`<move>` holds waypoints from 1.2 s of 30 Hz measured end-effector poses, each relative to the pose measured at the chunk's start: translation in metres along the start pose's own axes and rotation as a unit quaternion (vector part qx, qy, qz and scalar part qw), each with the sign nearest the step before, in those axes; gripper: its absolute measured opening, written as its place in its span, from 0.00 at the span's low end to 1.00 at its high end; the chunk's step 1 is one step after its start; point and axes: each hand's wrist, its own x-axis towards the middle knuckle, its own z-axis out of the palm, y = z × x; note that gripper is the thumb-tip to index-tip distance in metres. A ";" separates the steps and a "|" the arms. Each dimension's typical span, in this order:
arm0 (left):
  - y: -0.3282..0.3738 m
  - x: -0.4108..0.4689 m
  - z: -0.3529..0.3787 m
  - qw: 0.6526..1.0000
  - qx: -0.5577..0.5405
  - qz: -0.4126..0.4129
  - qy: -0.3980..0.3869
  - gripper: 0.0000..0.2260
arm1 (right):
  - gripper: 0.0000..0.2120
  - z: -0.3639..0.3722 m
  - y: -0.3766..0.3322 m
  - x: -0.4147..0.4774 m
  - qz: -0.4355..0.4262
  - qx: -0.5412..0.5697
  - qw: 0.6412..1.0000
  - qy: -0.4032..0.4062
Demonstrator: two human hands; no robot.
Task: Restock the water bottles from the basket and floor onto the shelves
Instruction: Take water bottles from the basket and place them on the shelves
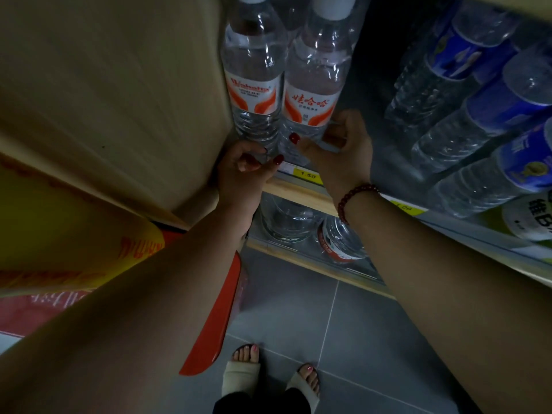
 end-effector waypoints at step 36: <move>0.150 -0.233 0.109 0.709 0.439 0.284 -0.474 0.25 | 0.25 -0.297 -0.090 -0.287 0.246 -0.383 0.883 0.119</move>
